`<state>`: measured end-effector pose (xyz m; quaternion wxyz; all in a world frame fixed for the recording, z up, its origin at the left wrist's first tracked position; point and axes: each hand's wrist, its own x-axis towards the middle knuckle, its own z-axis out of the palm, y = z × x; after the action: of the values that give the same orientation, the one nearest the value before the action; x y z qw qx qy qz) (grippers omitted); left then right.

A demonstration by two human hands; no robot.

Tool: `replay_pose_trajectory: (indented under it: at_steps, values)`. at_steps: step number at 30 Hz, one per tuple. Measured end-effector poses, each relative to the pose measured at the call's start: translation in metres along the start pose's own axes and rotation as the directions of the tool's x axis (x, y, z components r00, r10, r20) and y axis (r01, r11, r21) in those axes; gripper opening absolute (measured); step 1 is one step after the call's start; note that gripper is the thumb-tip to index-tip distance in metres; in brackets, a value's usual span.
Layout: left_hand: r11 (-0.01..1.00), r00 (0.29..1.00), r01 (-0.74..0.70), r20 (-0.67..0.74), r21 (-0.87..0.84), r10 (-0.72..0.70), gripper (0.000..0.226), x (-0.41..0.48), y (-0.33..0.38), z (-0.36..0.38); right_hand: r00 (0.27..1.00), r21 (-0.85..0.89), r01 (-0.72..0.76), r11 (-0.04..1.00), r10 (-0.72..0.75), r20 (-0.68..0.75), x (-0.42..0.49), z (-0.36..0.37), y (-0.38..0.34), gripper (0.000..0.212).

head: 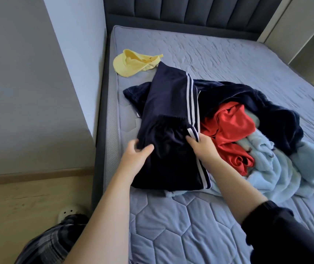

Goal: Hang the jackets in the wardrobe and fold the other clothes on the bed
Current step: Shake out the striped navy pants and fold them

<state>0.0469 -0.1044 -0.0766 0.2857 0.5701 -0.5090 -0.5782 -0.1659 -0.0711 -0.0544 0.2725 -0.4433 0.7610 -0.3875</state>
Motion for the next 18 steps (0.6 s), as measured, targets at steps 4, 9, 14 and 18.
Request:
replay_pose_trajectory:
  at_steps: [4,9,14,18]
  values:
    - [0.955,0.995,0.096,-0.041,0.281,-0.088,0.057,-0.002,-0.025,0.015,0.991,-0.331,-0.105,0.938,0.126,0.043,0.026,0.018,0.026,0.029]
    - [0.911,0.983,0.155,-0.155,0.381,-0.103,0.068,0.000,-0.033,0.014,0.952,-0.298,-0.066,0.952,-0.029,-0.304,0.011,0.029,0.032,0.036]
    - [0.922,0.961,0.275,-0.053,0.272,-0.271,0.080,-0.003,-0.040,0.017,0.969,-0.554,-0.099,0.826,-0.047,-0.244,0.004,0.024,0.033,0.023]
    - [0.926,0.933,0.357,-0.003,0.125,-0.359,0.075,0.002,-0.046,0.018,0.905,-0.665,0.251,0.703,-0.415,-0.097,-0.009,0.022,0.025,0.040]
